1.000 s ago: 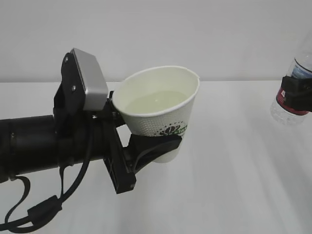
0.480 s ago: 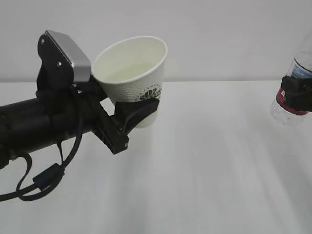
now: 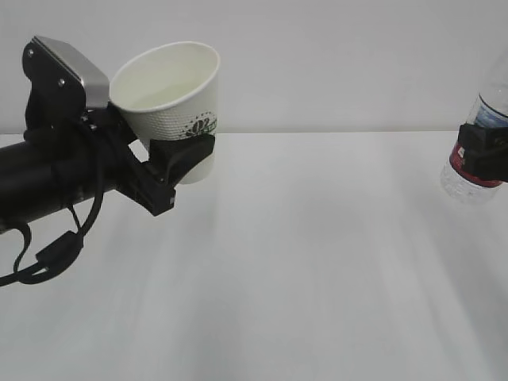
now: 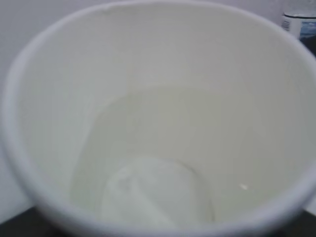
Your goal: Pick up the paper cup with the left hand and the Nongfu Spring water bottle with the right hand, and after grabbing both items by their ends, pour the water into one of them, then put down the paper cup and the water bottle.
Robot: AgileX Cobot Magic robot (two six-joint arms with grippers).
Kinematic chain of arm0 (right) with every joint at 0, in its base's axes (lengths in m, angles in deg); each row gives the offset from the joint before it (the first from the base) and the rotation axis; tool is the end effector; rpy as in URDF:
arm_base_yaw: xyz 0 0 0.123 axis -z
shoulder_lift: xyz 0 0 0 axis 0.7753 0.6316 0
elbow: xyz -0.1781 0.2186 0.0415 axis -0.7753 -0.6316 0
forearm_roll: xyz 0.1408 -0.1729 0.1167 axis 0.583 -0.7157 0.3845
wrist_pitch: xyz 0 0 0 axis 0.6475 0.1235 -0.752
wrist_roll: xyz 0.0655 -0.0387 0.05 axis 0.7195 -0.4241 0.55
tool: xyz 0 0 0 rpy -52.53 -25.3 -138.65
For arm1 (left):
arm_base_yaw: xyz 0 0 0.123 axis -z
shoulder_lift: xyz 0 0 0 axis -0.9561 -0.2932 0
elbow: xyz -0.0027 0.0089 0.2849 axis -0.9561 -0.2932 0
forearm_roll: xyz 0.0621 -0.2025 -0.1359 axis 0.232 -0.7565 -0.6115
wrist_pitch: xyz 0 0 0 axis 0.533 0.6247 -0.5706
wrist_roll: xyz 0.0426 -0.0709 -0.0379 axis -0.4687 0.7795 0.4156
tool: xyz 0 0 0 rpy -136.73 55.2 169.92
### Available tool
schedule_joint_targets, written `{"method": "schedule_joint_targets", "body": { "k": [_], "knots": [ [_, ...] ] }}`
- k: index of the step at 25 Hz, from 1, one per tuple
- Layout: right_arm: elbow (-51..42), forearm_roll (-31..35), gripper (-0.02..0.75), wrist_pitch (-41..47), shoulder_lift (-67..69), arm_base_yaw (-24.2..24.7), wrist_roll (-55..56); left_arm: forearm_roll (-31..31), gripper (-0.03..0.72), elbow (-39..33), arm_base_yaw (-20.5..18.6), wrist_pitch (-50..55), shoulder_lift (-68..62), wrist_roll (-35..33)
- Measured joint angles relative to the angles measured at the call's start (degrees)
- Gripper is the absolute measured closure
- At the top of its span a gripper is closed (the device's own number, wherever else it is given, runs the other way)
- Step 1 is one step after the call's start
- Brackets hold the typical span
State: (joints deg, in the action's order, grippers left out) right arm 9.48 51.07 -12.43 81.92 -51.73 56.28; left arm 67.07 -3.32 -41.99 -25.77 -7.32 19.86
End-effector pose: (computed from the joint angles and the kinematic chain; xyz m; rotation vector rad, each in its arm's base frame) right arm 0.2671 0.0072 0.2045 -0.0895 1.8580 0.0030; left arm 0.2439 -0.1723 0.2236 0.7581 1.5329 -0.4955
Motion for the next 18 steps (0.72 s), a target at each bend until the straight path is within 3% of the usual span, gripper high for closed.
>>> {"method": "schedule_joint_targets", "body": {
  "k": [18],
  "knots": [
    [0.00,0.00,0.271,-0.11,0.00,0.00,-0.34,-2.30,0.198,0.00,-10.42,0.00,0.00,-0.02]
  ]
}}
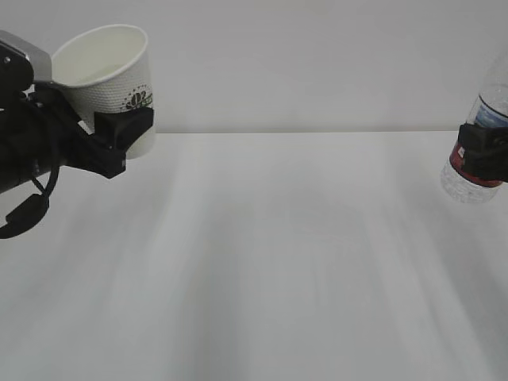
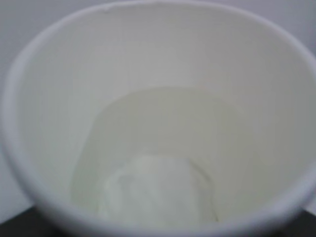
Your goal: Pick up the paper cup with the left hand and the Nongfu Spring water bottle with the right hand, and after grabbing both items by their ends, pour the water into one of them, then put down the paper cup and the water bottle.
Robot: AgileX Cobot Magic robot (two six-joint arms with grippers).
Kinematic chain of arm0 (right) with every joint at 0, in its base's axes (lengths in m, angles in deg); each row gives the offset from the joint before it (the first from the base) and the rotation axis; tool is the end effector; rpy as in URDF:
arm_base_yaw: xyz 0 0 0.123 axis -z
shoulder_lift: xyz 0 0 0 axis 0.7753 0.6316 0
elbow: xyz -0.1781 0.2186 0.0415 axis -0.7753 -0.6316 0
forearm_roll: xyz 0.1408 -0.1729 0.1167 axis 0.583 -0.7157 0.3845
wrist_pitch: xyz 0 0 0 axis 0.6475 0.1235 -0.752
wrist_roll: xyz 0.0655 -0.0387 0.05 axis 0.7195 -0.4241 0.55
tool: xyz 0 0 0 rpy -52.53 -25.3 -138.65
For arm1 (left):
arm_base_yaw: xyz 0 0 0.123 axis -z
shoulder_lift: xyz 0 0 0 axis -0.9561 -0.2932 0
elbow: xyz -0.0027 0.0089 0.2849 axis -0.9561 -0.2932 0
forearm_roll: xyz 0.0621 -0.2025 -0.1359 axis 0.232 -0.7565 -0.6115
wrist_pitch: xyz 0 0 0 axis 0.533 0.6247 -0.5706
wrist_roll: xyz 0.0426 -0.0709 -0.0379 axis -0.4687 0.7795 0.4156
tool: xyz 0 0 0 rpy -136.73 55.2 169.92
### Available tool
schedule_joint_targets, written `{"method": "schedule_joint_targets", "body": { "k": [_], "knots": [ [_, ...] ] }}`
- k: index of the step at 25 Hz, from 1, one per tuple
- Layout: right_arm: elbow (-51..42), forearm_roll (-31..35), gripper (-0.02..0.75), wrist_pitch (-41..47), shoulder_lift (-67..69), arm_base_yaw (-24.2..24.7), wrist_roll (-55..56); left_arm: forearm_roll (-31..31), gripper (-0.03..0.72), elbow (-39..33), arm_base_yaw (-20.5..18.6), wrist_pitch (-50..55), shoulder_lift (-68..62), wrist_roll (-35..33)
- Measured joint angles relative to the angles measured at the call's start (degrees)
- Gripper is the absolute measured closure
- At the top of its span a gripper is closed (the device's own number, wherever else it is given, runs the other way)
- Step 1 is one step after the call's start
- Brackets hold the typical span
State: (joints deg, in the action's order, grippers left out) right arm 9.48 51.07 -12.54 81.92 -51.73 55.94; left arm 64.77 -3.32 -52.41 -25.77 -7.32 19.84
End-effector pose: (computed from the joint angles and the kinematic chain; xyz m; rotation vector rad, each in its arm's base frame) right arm 0.2671 0.0072 0.2047 -0.0950 1.8558 -0.0011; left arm 0.2724 -0.1233 0.2242 0.5674 1.5941 -0.3600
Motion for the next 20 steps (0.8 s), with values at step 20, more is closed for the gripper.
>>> {"method": "schedule_joint_targets", "body": {
  "k": [20],
  "knots": [
    [0.00,0.00,0.271,0.00,0.00,0.00,-0.10,-1.94,0.199,0.00,-11.25,0.00,0.00,0.00]
  ]
}}
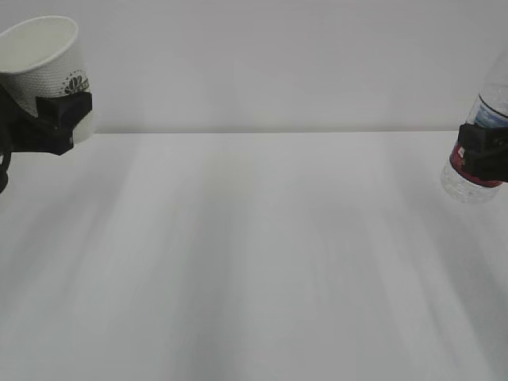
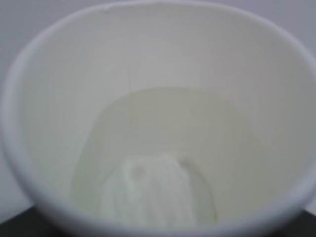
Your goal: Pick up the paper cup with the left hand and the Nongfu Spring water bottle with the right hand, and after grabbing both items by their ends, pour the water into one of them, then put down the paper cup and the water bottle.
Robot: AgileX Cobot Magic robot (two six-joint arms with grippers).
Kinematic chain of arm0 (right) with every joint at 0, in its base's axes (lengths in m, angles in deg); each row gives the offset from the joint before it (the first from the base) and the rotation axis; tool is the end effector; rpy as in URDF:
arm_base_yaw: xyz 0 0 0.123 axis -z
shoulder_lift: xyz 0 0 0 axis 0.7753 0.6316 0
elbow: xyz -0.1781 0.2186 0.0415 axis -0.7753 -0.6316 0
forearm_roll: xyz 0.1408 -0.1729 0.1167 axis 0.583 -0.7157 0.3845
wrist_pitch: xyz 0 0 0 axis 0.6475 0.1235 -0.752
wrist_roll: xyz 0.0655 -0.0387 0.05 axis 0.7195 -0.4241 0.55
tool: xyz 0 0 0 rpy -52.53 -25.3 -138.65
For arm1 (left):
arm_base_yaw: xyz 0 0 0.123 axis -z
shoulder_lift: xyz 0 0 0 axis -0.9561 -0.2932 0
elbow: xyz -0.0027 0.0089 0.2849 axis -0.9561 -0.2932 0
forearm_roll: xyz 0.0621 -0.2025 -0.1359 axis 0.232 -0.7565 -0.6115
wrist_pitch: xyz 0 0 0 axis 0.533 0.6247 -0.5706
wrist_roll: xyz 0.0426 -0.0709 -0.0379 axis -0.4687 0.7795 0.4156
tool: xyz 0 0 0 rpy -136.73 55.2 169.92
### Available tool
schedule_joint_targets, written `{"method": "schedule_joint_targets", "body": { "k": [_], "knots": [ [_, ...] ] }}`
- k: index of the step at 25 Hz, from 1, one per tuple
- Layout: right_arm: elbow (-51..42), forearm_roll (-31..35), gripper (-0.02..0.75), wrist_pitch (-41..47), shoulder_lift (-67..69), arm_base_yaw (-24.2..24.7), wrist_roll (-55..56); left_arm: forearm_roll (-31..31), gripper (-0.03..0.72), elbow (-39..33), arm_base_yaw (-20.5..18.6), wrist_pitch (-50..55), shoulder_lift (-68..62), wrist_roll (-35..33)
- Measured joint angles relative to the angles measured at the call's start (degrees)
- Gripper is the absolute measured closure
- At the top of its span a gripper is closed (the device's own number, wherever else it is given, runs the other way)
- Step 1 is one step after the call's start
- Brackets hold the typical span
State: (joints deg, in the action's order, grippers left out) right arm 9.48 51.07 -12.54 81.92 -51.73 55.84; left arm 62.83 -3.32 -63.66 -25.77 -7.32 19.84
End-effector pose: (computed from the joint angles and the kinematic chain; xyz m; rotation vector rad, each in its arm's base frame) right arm 0.2671 0.0072 0.2047 -0.0966 1.8557 -0.0023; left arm 0.2920 -0.0659 0.2246 0.3684 1.6381 -0.2125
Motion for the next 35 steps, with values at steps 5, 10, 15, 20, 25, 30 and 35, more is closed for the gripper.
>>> {"method": "schedule_joint_targets", "body": {
  "k": [5,10,15,20,25,30,35],
  "knots": [
    [0.00,0.00,0.271,0.00,0.00,0.00,-0.12,-1.11,0.199,0.00,-2.37,0.00,0.00,0.00],
    [0.00,0.00,0.271,0.00,0.00,0.00,-0.24,-3.31,0.199,0.00,-4.42,0.00,-0.58,-0.10],
    [0.00,0.00,0.271,0.00,0.00,0.00,-0.35,-4.57,0.199,0.00,-6.49,0.20,-1.32,-0.10],
    [0.00,0.00,0.271,0.00,0.00,0.00,-1.04,-6.35,0.199,0.00,-8.42,0.32,-1.79,-0.10],
    [0.00,0.22,0.271,-0.34,1.23,0.00,-1.42,-6.98,0.199,0.00,-8.95,0.32,-4.11,-0.10],
    [0.00,0.98,0.271,-1.71,2.56,0.00,-2.19,-7.07,0.199,0.00,-8.95,0.11,-7.01,-0.10],
    [0.00,1.45,0.271,-3.17,3.80,0.00,-3.28,-7.20,0.199,0.00,-8.95,-2.13,-9.85,-0.10]
  ]
}}
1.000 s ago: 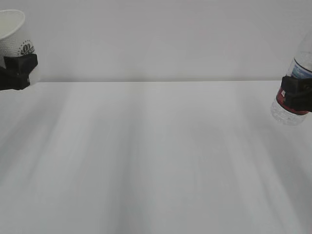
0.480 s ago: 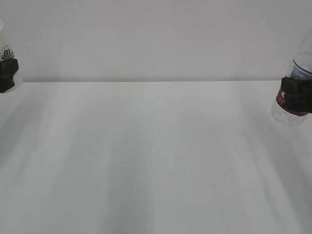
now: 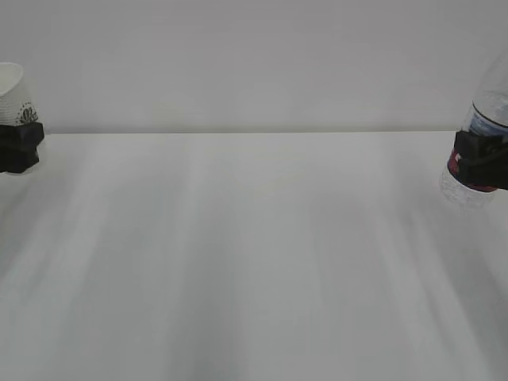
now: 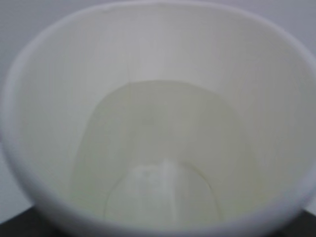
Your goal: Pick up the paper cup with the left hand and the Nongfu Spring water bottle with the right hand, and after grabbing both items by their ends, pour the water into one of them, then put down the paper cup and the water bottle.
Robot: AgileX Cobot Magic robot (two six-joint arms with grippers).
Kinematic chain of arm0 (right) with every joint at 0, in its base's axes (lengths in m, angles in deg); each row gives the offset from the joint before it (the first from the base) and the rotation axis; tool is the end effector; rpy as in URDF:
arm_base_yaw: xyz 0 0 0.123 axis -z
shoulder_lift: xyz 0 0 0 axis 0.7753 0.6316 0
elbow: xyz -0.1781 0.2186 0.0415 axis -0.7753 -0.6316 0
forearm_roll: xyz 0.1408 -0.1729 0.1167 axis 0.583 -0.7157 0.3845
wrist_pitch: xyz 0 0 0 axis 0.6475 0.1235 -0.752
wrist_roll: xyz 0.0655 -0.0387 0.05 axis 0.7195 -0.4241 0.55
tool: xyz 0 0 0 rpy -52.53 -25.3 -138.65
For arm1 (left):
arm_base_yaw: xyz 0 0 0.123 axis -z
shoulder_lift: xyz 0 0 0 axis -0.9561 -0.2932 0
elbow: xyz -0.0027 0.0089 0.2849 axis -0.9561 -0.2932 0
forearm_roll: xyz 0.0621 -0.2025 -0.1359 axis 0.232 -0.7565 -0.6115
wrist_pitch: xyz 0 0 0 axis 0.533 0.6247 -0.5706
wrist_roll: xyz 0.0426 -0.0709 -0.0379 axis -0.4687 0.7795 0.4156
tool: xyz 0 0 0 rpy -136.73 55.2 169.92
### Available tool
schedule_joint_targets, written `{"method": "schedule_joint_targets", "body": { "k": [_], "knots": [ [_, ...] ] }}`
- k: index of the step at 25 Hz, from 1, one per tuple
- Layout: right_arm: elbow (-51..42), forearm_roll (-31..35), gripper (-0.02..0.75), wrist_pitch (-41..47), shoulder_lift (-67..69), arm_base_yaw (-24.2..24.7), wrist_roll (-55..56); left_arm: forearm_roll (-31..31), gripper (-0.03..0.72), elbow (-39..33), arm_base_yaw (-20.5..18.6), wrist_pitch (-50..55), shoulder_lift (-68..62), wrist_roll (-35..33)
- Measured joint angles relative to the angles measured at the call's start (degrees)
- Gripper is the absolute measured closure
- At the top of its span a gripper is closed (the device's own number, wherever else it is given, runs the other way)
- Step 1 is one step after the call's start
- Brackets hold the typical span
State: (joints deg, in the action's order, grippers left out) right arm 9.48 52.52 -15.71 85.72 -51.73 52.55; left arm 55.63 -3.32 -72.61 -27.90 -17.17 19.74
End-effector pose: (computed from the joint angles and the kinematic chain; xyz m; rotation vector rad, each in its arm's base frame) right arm 0.2736 0.0062 0.1916 -0.1212 1.8650 -0.0377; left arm 0.3140 -0.0125 0.1762 0.0945 1.7941 -0.1065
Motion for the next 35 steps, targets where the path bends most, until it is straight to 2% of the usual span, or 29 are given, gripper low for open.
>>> {"method": "schedule_joint_targets", "body": {
  "k": [31,35],
  "knots": [
    [0.10,0.69,0.271,-2.55,3.24,0.00,-0.96,-4.88,0.199,0.13,0.00,-14.59,-17.01,0.00],
    [0.10,0.69,0.271,-2.55,3.24,0.00,-0.96,-4.91,0.199,0.13,-0.09,-15.10,-18.22,-1.99]
  ]
}}
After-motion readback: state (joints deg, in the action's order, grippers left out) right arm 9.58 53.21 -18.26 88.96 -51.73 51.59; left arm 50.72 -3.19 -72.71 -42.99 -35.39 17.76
